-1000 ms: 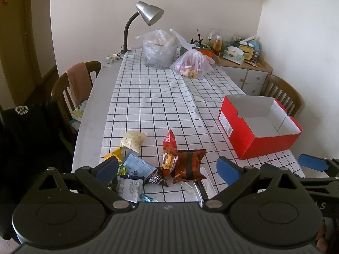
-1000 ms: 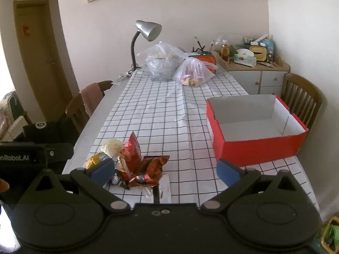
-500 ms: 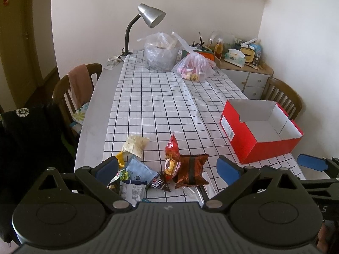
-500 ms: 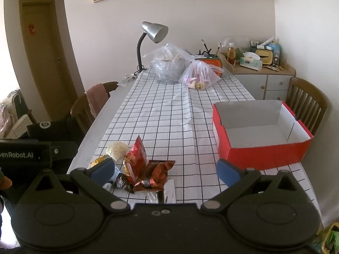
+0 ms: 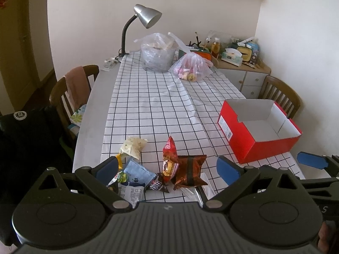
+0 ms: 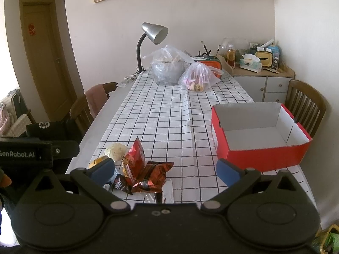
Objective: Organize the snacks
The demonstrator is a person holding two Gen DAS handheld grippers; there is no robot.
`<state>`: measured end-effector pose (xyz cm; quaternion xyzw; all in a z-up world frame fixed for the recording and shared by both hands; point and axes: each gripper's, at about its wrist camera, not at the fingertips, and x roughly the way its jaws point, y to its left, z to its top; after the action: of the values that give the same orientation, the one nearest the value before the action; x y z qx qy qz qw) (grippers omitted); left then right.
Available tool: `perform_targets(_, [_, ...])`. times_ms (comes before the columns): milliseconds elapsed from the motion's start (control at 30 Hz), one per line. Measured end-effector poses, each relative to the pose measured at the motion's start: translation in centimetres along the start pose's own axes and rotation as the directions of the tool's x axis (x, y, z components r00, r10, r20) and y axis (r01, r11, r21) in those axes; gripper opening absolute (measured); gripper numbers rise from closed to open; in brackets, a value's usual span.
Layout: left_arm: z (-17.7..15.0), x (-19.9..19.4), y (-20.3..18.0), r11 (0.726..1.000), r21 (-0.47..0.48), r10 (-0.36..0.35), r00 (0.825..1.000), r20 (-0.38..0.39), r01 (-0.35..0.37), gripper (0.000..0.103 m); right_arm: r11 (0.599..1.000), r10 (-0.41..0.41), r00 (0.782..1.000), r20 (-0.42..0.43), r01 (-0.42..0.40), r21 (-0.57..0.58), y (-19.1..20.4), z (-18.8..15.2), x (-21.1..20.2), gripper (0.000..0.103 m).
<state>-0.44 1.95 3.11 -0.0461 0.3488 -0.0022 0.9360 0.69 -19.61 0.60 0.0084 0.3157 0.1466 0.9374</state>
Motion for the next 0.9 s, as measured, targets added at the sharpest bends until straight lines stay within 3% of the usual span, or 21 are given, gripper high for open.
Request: perform_targets(900, [-0.4, 1.3, 0.5, 0.999, -0.040, 0.021, 1.000, -0.020, -0.021, 0.100, 0.999, 0.020, 1.000, 0.003, -0.020, -0.032, 0.2, 0.1, 1.4, 0.103])
